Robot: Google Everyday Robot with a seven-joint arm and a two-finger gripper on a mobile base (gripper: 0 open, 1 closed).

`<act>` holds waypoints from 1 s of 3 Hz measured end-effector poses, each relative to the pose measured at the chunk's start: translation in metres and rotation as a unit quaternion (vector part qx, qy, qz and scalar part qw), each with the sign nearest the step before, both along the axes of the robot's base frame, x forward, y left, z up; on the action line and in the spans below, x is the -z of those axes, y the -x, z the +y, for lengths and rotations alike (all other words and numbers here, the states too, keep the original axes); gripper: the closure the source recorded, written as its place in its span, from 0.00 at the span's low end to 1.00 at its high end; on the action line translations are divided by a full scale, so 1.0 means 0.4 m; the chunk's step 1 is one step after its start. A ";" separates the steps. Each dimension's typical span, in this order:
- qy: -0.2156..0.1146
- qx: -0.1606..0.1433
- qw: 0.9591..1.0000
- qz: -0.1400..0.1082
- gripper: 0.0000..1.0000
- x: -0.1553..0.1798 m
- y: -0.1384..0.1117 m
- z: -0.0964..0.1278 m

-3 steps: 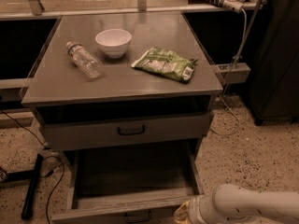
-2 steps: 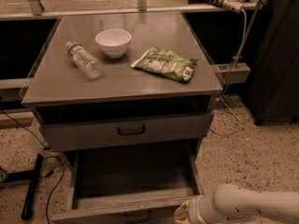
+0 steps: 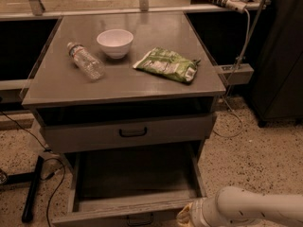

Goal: Close middle drawer

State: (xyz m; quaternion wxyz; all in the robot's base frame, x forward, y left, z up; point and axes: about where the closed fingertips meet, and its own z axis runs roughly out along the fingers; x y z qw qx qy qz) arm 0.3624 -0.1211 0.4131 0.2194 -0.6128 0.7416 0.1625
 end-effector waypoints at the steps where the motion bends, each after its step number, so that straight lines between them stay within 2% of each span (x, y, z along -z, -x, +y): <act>1: 0.000 0.000 1.000 0.000 0.13 0.000 0.000 0.000; 2: -0.008 0.002 1.000 -0.011 0.00 0.008 -0.034 0.003; 3: -0.008 0.002 1.000 -0.012 0.00 0.008 -0.031 0.003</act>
Offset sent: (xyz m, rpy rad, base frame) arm 0.0358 0.0015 -0.0070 0.0393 -0.0615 -0.0132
